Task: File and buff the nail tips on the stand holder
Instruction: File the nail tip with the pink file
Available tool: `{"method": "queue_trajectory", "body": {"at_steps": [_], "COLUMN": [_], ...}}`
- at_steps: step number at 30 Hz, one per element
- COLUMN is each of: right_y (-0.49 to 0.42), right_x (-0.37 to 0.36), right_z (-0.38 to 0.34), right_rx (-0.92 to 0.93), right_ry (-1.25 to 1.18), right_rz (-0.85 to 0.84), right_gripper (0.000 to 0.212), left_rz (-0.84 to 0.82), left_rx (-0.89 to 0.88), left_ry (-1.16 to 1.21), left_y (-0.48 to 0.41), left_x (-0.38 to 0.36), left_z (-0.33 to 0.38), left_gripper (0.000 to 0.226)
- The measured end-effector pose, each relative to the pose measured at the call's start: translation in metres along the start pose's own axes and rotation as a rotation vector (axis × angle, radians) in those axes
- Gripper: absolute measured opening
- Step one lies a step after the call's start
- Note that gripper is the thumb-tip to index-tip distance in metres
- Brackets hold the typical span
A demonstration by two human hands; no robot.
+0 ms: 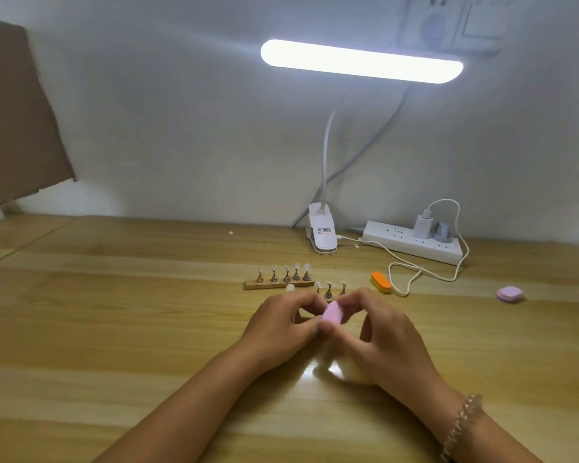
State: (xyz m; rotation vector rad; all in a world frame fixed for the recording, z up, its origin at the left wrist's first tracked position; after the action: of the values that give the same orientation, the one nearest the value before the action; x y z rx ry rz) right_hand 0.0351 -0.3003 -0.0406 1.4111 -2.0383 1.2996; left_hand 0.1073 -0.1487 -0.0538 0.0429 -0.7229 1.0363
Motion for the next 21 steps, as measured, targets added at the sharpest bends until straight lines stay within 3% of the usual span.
{"method": "queue_trajectory", "body": {"at_steps": [3, 7, 11, 13, 15, 19, 21], "right_y": [-0.006, 0.001, -0.004, -0.001, 0.000, -0.007, -0.004], "right_x": [0.001, -0.001, 0.005, 0.002, 0.001, 0.013, 0.011], "right_z": [0.007, -0.002, 0.006, 0.003, 0.002, 0.018, 0.011], "right_rx": [-0.072, 0.052, -0.062, -0.006, -0.006, -0.185, -0.113], "right_ry": [0.069, 0.128, 0.128, 0.135, 0.105, -0.052, -0.086], "right_rz": [0.012, -0.013, 0.021, -0.004, -0.014, 0.152, 0.111], "right_gripper": [0.031, 0.036, 0.036, 0.037, 0.037, 0.031, 0.031], "left_rz": [-0.005, -0.017, 0.001, -0.006, 0.001, 0.009, 0.001], "left_rx": [0.018, 0.023, 0.032, 0.013, 0.006, 0.006, 0.010], "left_ry": [-0.027, -0.024, -0.015, -0.003, 0.003, 0.038, 0.042], "left_y": [0.000, 0.000, 0.000, 0.001, 0.001, 0.001, 0.001], "left_x": [0.000, 0.000, 0.001, 0.001, 0.001, 0.001, 0.001], "left_z": [-0.001, 0.000, 0.000, 0.001, 0.002, 0.000, 0.000], "left_gripper": [0.011, 0.017, 0.011, 0.018, 0.018, 0.011, 0.012]}}
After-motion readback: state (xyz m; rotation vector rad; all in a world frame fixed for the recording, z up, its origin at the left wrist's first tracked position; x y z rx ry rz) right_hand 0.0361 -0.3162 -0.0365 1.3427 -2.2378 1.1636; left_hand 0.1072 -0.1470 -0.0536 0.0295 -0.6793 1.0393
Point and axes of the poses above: each hand's wrist, its own y-axis away from the middle knuckle, its own x-axis out of the back of the hand, z = x × y, the point moved 4 cm from there along -y, towards the middle knuckle, and after that the axes turned 3 degrees about y, right-handed, at the moved point
